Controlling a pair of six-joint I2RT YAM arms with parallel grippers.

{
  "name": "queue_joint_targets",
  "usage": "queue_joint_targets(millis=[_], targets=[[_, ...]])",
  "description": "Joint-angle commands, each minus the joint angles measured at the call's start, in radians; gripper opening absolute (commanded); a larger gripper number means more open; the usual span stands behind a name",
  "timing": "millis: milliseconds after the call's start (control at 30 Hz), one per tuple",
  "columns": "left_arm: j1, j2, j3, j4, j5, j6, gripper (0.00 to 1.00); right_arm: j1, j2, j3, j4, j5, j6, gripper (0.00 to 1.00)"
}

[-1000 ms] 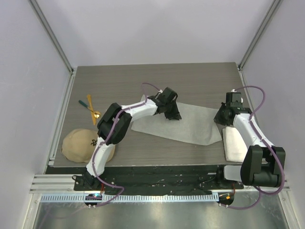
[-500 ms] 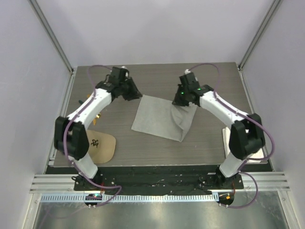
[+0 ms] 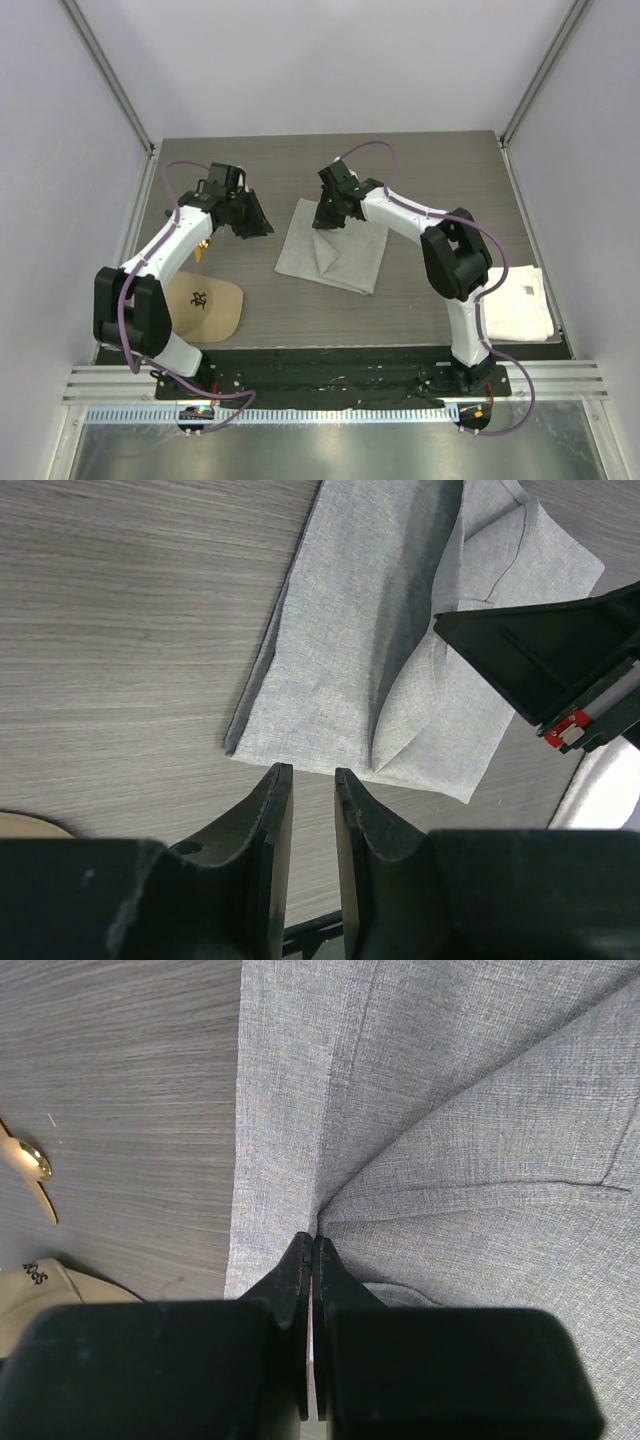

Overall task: Fold the napkin into a case and place the utensils inside
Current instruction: Fold the rectangle-folded napkin at the center of the board.

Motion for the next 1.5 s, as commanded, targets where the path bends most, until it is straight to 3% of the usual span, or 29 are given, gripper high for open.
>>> queue_joint_targets(millis=[0,500,1267,1333,1367,1467], targets=[[0.008,-0.021,-0.003,0.036,0.043,0.021,0.27,0.014,-0.040,0.054,0.024,0.010,0.035,0.01],[0.006,0.093,-0.085,0.140,0.041,-0.045,0.26,0.039,-0.043,0.076,0.027,-0.017,0.087,0.01],[0.008,0.075,-0.080,0.130,0.029,-0.036,0.26,0.048,0.084,0.137,0.042,-0.074,0.088,0.02],[0.002,0.062,-0.082,0.131,0.015,-0.027,0.27,0.048,0.098,0.155,0.041,-0.092,0.061,0.11],[-0.003,0.044,-0.085,0.130,0.006,-0.018,0.29,0.048,0.104,0.168,0.033,-0.101,0.046,0.24],[-0.044,0.007,-0.095,0.149,-0.049,-0.007,0.37,0.043,0.095,0.232,-0.059,-0.088,-0.052,0.45]])
